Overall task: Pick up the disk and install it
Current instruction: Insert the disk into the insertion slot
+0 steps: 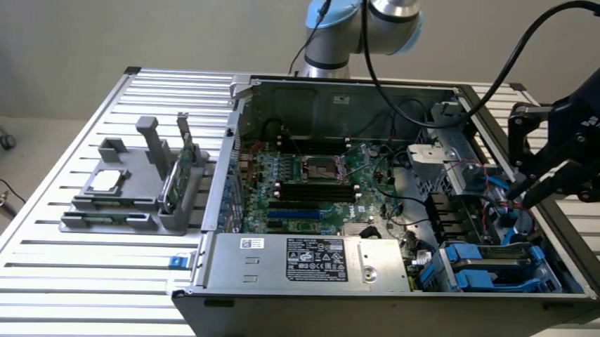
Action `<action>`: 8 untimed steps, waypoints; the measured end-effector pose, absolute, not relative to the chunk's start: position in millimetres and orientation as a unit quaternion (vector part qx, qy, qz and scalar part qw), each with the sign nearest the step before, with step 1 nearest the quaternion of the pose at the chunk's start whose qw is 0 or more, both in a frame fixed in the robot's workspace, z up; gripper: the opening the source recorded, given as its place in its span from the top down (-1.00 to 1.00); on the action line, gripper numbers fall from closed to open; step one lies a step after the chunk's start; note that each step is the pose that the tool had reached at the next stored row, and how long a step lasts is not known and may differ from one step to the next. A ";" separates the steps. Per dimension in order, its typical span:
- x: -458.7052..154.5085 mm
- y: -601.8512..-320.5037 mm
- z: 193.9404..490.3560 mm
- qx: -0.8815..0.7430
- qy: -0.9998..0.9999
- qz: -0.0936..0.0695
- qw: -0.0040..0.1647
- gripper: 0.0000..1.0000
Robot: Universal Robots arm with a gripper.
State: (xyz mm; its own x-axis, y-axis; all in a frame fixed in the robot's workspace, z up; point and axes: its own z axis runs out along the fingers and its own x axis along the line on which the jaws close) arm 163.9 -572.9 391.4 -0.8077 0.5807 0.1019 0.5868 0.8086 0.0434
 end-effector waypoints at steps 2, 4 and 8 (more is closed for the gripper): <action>164.4 -573.6 391.4 -0.312 -0.949 -0.037 0.042 0.51; 165.0 -574.2 390.9 -0.316 -0.947 -0.038 0.042 0.51; 166.6 -575.4 389.0 -0.323 -0.944 -0.042 0.043 0.51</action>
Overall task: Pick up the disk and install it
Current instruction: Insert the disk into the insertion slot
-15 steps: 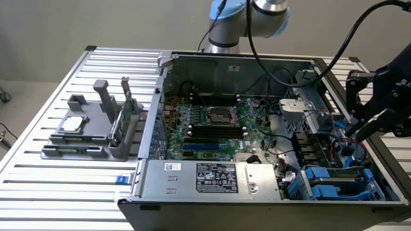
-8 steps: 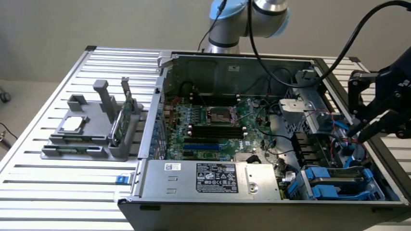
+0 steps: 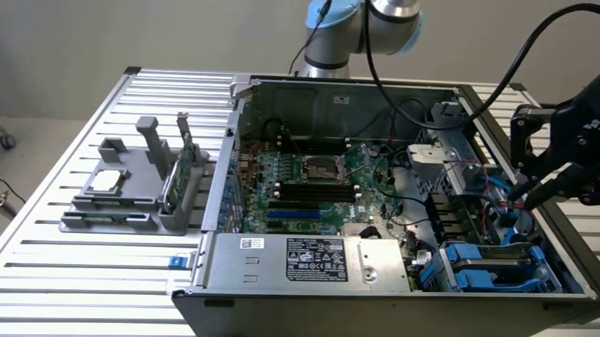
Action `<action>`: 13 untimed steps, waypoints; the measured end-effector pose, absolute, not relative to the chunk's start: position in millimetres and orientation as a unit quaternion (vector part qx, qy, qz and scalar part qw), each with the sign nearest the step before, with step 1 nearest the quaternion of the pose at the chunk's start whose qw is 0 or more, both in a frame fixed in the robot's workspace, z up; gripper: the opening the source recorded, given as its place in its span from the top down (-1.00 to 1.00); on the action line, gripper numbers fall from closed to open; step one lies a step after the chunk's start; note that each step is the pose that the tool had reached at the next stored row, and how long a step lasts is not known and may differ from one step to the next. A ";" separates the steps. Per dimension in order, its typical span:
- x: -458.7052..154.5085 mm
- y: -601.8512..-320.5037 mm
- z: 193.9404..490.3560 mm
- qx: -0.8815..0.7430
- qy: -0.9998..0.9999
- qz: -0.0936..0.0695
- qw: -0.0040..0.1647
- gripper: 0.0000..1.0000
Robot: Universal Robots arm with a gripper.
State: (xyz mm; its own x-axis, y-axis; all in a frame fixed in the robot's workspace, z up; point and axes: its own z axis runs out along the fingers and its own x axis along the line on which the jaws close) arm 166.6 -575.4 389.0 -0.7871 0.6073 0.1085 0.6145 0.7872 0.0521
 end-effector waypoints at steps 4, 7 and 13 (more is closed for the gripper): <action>168.4 -576.7 387.2 -0.330 -0.942 -0.047 0.044 0.51; 169.5 -578.0 386.1 -0.335 -0.940 -0.048 0.044 0.51; 171.0 -582.3 382.4 -0.345 -0.936 -0.049 0.044 0.51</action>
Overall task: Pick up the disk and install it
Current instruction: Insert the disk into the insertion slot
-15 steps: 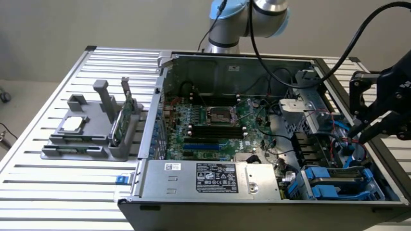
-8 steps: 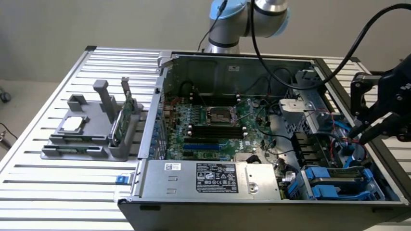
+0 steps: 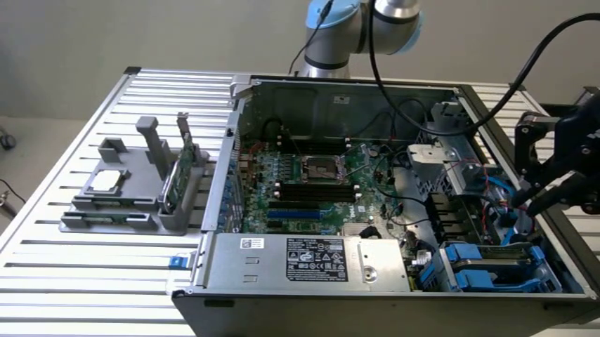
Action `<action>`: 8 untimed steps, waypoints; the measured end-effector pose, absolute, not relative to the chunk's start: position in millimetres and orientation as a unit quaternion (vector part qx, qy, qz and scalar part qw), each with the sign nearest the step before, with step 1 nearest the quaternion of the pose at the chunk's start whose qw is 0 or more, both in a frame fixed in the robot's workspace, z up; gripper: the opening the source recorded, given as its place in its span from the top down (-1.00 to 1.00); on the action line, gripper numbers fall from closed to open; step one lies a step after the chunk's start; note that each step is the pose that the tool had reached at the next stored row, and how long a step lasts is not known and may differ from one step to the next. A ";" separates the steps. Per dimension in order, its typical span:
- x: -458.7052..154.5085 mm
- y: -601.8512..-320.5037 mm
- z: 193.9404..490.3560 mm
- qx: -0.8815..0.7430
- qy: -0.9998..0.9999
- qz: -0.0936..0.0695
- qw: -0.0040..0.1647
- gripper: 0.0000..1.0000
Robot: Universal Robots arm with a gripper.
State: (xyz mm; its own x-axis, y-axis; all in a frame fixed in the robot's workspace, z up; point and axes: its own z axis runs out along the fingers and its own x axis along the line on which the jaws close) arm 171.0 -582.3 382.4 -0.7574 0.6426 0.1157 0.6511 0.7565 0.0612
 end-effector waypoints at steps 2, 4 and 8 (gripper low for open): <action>171.5 -584.1 380.9 -0.348 -0.935 -0.049 0.044 0.51; 172.1 -586.0 379.4 -0.351 -0.934 -0.049 0.044 0.51; 172.9 -589.7 376.2 -0.357 -0.932 -0.050 0.043 0.51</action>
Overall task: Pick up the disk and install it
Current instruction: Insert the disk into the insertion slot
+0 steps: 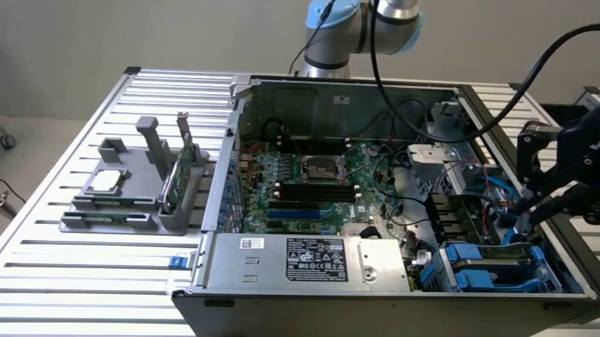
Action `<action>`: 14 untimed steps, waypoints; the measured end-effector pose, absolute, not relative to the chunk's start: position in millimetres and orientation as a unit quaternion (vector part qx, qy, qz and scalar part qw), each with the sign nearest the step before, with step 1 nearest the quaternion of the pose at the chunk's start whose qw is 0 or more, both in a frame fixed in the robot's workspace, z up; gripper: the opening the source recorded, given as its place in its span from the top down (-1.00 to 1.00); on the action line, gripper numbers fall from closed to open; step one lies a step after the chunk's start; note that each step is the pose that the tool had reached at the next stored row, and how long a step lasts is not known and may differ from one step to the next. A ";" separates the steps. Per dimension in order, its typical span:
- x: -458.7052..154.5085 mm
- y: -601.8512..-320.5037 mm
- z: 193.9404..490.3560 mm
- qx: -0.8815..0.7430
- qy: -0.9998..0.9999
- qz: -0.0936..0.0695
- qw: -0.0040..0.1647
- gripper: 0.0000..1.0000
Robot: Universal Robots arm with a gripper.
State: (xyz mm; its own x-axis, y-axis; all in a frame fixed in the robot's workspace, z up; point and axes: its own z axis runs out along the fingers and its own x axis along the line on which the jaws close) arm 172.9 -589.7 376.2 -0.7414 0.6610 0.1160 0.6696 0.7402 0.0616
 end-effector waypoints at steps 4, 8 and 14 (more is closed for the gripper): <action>173.5 -593.3 372.0 -0.364 -0.929 -0.050 0.043 0.51; 174.9 -596.8 367.0 -0.370 -0.927 -0.052 0.043 0.51; 182.2 -601.8 357.2 -0.373 -0.925 -0.057 0.045 0.51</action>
